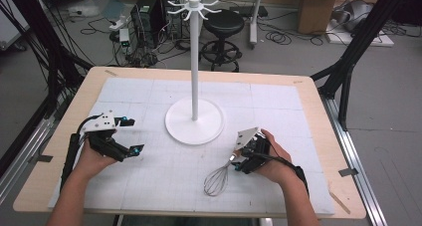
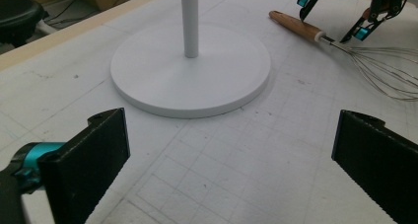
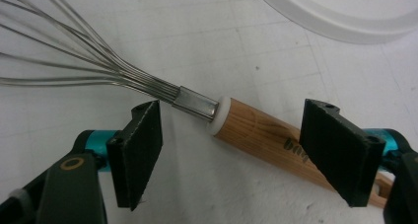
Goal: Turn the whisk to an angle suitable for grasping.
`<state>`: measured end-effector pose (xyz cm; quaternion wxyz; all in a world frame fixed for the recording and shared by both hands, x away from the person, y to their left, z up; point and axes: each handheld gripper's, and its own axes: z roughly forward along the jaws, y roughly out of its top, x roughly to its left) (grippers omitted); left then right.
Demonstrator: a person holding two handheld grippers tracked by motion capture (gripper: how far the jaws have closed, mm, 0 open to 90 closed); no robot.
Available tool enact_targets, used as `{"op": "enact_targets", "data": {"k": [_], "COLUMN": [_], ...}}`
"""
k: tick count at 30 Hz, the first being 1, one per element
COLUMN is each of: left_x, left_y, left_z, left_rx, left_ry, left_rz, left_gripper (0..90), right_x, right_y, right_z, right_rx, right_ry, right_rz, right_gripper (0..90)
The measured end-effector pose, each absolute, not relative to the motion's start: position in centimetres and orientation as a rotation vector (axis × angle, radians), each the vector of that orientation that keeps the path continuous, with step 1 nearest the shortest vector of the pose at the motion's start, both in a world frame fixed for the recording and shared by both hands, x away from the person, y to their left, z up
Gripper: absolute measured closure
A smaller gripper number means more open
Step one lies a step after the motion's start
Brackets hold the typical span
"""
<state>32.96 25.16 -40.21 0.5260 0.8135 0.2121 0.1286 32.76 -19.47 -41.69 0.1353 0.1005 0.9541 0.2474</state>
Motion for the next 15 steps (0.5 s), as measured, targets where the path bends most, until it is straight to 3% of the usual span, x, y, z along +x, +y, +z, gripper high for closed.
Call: {"op": "enact_targets", "data": {"k": [6, 8, 9, 15], "left_x": [32.9, 32.9, 32.9, 33.0], "left_y": [25.3, 25.3, 25.3, 25.1], "left_z": [-40.1, -40.1, -40.2, -40.3], "left_rx": [1.944, 1.939, 1.94, 1.948], "left_ry": [0.511, 0.508, 0.511, 0.511], "left_rz": [0.309, 0.306, 0.306, 0.305], "left_gripper": [1.7, 1.7, 1.7, 1.7], "right_x": [34.0, 34.2, 34.2, 33.7], "right_y": [-17.8, -18.0, -18.2, -18.0], "right_z": [-42.0, -41.9, -41.8, -41.5], "right_rx": [0.224, 0.239, 0.252, 0.289], "right_ry": [2.874, 2.91, 2.918, 2.939], "right_rz": [0.618, 0.633, 0.628, 0.587], "right_gripper": [24.5, 32.3, 40.5, 56.1]}}
